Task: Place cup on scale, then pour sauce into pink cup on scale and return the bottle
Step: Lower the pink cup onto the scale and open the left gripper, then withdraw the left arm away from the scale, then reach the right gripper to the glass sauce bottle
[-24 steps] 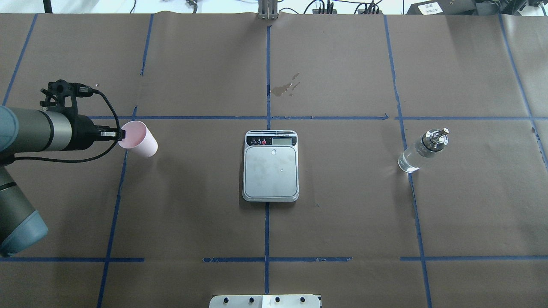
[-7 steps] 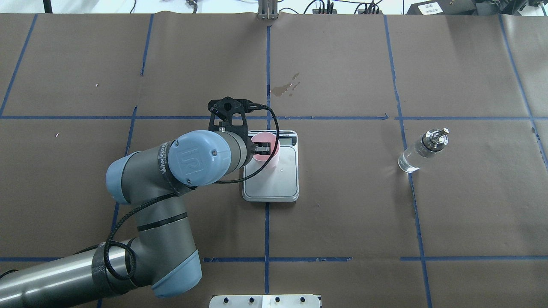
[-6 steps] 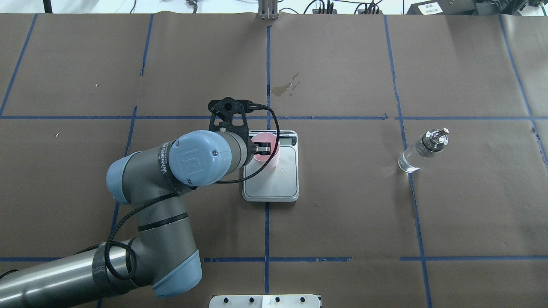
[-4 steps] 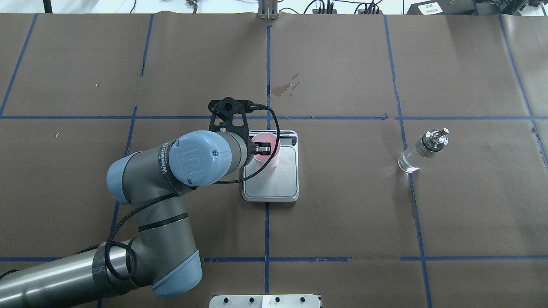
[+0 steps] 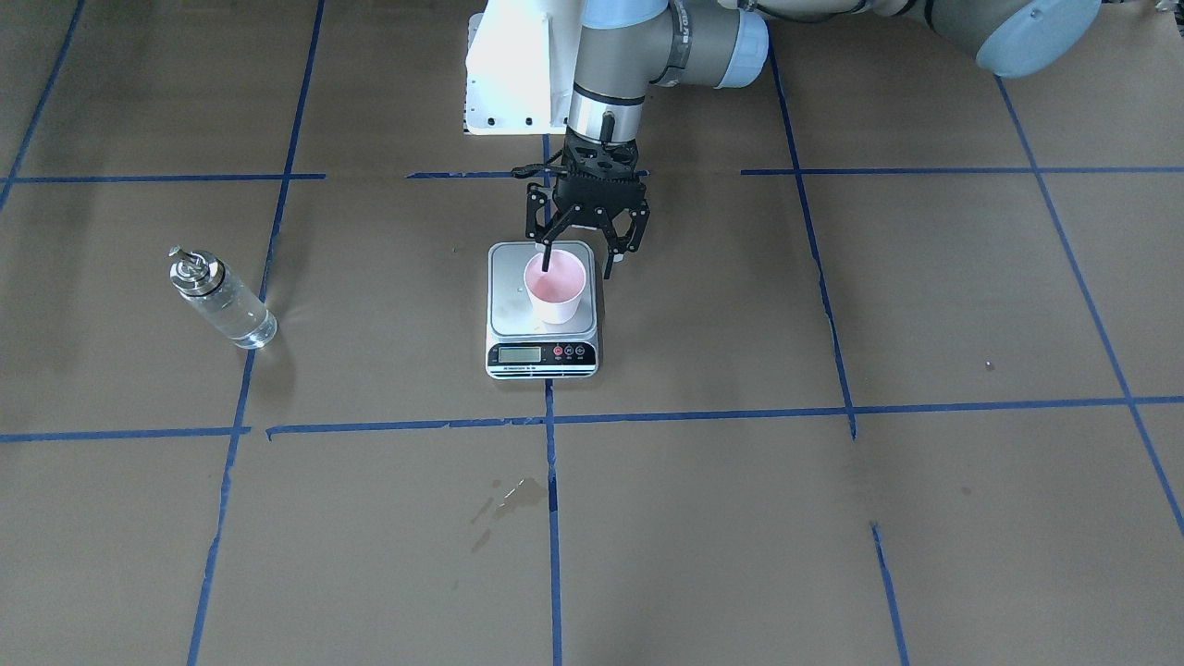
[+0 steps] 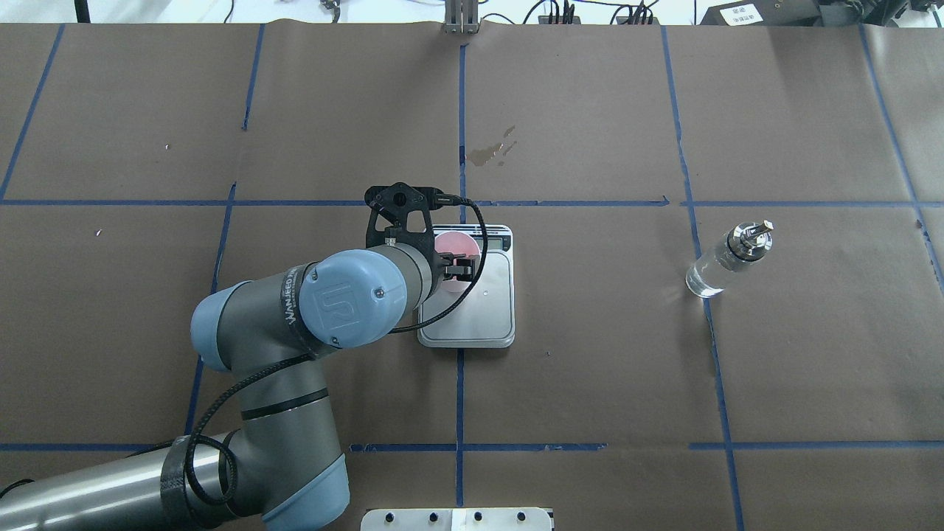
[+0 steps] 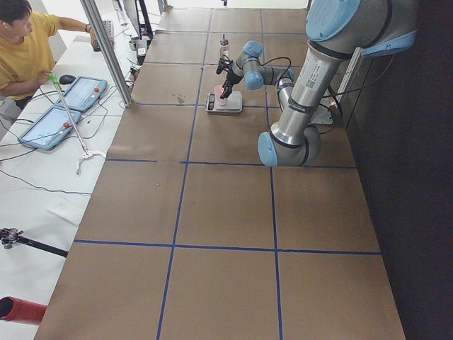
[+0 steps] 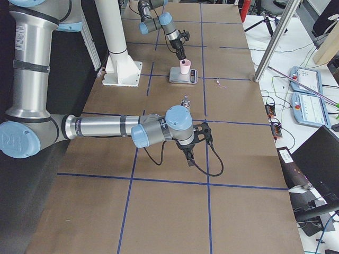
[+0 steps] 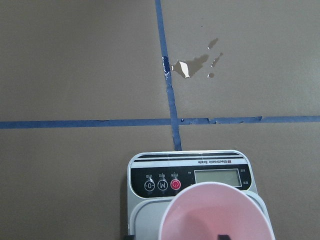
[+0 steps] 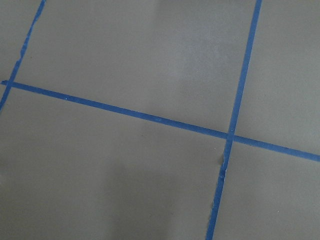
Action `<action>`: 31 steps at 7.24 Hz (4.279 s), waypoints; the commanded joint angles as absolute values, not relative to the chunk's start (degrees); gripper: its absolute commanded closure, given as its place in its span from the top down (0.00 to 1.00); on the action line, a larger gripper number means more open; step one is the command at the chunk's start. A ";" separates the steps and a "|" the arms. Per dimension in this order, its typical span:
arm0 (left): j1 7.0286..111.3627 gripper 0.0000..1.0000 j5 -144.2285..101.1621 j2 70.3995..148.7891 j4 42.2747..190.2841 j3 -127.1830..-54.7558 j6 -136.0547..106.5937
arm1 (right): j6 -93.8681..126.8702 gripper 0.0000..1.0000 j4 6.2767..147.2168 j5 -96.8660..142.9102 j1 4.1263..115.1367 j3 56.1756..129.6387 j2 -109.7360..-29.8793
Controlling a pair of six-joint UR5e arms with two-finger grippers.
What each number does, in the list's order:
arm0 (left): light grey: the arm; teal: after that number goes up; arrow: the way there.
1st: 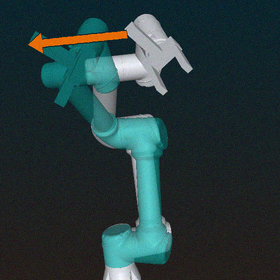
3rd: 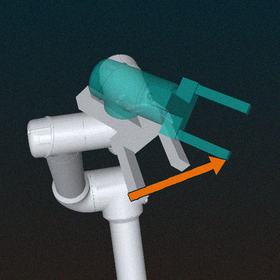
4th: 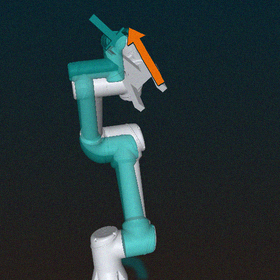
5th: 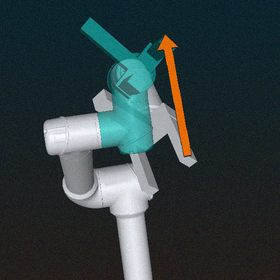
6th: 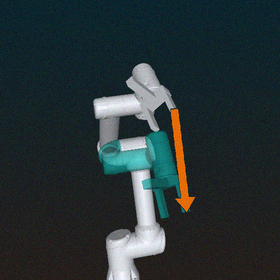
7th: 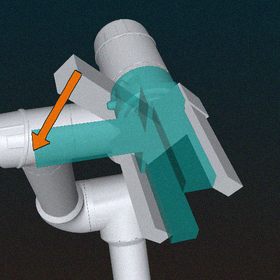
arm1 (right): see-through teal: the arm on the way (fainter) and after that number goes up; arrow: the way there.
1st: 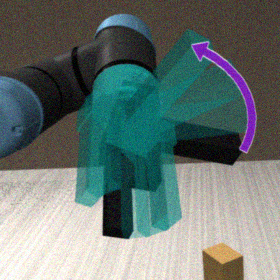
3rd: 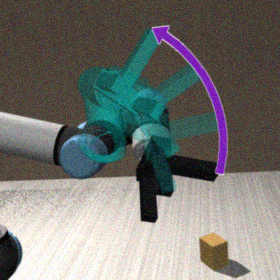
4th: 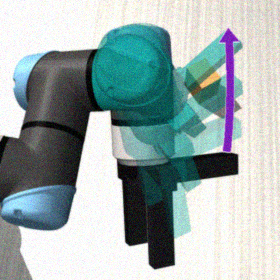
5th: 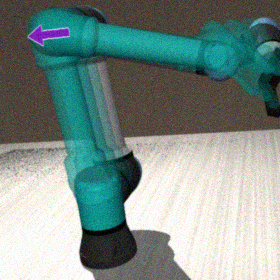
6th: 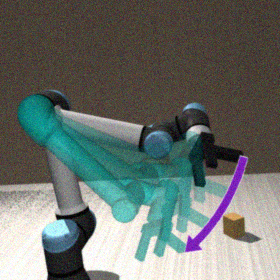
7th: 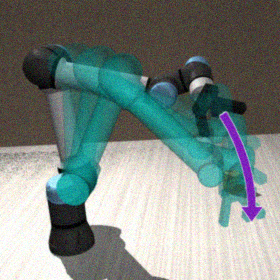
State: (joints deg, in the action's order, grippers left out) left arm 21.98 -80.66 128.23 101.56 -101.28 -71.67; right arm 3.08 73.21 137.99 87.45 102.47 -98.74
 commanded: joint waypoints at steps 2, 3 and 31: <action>27.47 1.00 -86.53 124.38 101.34 -107.83 -67.53 | 3.08 1.00 73.21 137.99 87.45 102.57 -98.70; 31.51 1.00 -89.88 122.71 101.16 -109.32 -61.24 | 3.16 1.00 73.21 137.99 87.45 102.57 -98.70; 89.47 1.00 -137.37 89.65 87.28 -95.54 6.33 | 72.25 1.00 42.54 66.98 21.45 110.13 -102.13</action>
State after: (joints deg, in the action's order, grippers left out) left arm 89.50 -137.38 89.65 87.33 -95.53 6.33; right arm 72.42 42.57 68.10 21.60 110.68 -102.37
